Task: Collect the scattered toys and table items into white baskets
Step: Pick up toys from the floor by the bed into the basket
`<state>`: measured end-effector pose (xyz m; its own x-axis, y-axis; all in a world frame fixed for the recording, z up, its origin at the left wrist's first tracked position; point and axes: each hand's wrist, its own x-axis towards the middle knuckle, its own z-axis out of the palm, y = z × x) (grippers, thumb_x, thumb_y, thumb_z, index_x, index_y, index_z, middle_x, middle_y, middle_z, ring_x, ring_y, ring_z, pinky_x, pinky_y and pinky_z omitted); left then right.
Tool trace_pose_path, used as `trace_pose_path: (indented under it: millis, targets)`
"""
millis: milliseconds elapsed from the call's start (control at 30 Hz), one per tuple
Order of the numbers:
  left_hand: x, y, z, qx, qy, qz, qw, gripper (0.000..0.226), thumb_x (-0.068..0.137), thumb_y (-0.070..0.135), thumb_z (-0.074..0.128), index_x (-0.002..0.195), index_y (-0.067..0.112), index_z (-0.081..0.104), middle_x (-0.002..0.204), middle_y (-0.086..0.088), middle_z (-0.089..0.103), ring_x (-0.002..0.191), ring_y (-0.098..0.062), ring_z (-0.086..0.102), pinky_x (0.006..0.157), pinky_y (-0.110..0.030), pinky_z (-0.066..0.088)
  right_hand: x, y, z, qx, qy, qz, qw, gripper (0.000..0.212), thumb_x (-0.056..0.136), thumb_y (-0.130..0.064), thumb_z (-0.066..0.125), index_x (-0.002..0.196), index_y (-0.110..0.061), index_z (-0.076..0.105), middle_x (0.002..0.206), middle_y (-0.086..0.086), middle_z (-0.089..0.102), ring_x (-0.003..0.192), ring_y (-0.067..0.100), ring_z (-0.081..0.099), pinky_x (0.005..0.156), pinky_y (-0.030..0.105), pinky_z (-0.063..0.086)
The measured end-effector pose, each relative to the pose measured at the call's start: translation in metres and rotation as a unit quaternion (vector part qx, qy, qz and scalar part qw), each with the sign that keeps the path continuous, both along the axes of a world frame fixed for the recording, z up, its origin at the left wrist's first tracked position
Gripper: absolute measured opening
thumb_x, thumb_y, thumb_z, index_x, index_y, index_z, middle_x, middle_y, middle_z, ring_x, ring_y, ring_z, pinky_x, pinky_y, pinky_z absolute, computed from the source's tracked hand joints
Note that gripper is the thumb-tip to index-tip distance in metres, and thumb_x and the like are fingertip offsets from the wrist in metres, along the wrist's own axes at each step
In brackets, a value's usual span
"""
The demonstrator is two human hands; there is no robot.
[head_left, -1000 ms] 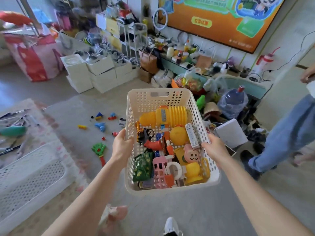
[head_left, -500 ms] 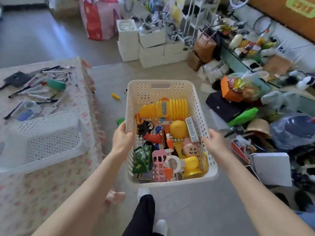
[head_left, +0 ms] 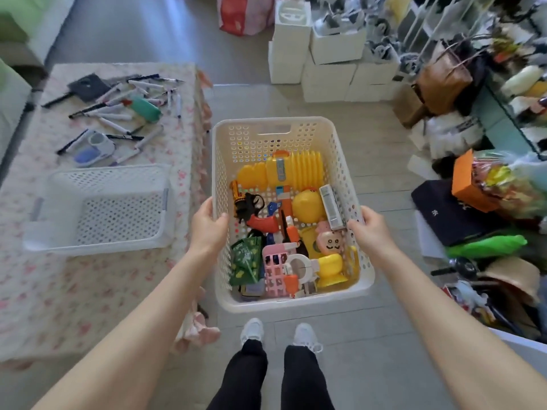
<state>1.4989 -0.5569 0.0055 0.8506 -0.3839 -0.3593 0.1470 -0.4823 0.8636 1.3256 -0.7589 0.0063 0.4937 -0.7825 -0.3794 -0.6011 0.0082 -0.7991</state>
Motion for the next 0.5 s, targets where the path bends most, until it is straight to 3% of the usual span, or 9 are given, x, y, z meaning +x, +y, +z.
trace_pose_path:
  millis: [133, 233, 367, 500]
  targets:
    - [-0.006, -0.006, -0.015, 0.014, 0.010, 0.049, 0.999, 0.048, 0.090, 0.007, 0.048, 0.137, 0.011, 0.040, 0.134, -0.008, 0.051, 0.121, -0.022, 0.049, 0.104, -0.045, 0.040, 0.015, -0.020, -0.015, -0.005, 0.007, 0.051, 0.999, 0.028, 0.091, -0.001, 0.045, 0.113, -0.009, 0.060, 0.101, 0.004, 0.062, 0.092, 0.017, 0.058, 0.061, 0.020, 0.046]
    - [-0.017, -0.013, -0.030, 0.020, 0.002, 0.095, 0.995, 0.045, 0.090, 0.010, 0.047, 0.135, 0.012, 0.043, 0.131, -0.005, 0.054, 0.115, -0.017, 0.052, 0.102, -0.038, 0.041, 0.021, -0.036, -0.032, 0.018, -0.002, 0.089, 0.996, 0.024, 0.092, -0.001, 0.045, 0.108, -0.012, 0.059, 0.100, 0.005, 0.063, 0.086, 0.015, 0.059, 0.055, 0.016, 0.046]
    - [-0.044, -0.020, -0.067, 0.033, 0.017, 0.170, 0.985, 0.044, 0.090, 0.005, 0.039, 0.133, 0.014, 0.044, 0.124, -0.007, 0.057, 0.110, -0.024, 0.056, 0.097, -0.046, 0.046, 0.026, -0.060, -0.065, 0.038, -0.007, 0.159, 0.987, 0.025, 0.092, -0.001, 0.044, 0.103, -0.019, 0.058, 0.097, 0.003, 0.063, 0.084, 0.014, 0.060, 0.062, 0.022, 0.049]
    - [-0.074, -0.018, -0.115, 0.091, 0.048, 0.217, 0.971, 0.038, 0.090, 0.003, 0.036, 0.127, 0.010, 0.040, 0.123, -0.012, 0.053, 0.105, -0.027, 0.054, 0.088, -0.041, 0.047, 0.027, -0.068, -0.109, 0.037, -0.001, 0.222, 0.974, 0.031, 0.092, 0.001, 0.043, 0.117, -0.011, 0.058, 0.102, 0.001, 0.061, 0.094, 0.015, 0.058, 0.066, 0.018, 0.048]
